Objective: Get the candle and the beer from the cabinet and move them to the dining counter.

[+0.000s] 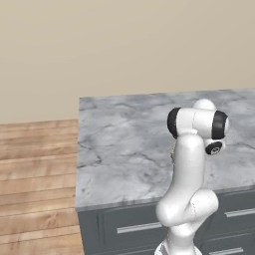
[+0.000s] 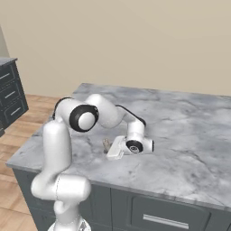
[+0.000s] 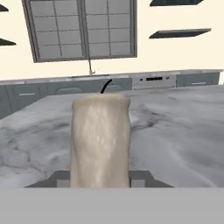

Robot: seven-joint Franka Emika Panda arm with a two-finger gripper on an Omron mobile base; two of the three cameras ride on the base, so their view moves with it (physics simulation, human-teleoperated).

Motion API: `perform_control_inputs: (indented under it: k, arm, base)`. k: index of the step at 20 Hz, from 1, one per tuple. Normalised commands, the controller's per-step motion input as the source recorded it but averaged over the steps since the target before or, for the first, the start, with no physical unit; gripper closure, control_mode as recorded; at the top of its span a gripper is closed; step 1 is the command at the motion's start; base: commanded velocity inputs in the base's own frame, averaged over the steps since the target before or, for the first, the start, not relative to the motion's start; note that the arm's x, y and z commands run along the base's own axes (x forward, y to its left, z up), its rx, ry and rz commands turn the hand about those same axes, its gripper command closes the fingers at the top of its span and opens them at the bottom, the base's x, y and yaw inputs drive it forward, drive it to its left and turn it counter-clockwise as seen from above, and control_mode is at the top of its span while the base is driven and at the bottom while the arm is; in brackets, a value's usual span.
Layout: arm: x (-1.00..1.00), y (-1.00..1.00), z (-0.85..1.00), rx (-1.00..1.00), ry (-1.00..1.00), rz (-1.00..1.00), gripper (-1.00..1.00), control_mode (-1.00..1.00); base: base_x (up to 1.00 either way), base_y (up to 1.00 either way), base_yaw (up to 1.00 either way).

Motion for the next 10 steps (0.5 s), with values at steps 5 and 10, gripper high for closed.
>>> perform_control_inputs:
  k: [5,10]
  arm:
    - [0.24,-0.12,-0.27,0.05,-0.01,0.07,1.0,-1.0]
    - [0.16,-0.01,-0.34,0.06,-0.1,0.04,1.0,-1.0]
  base:
    - [0.0,0.0,0.0]
    - [0.0,0.0,0.0]
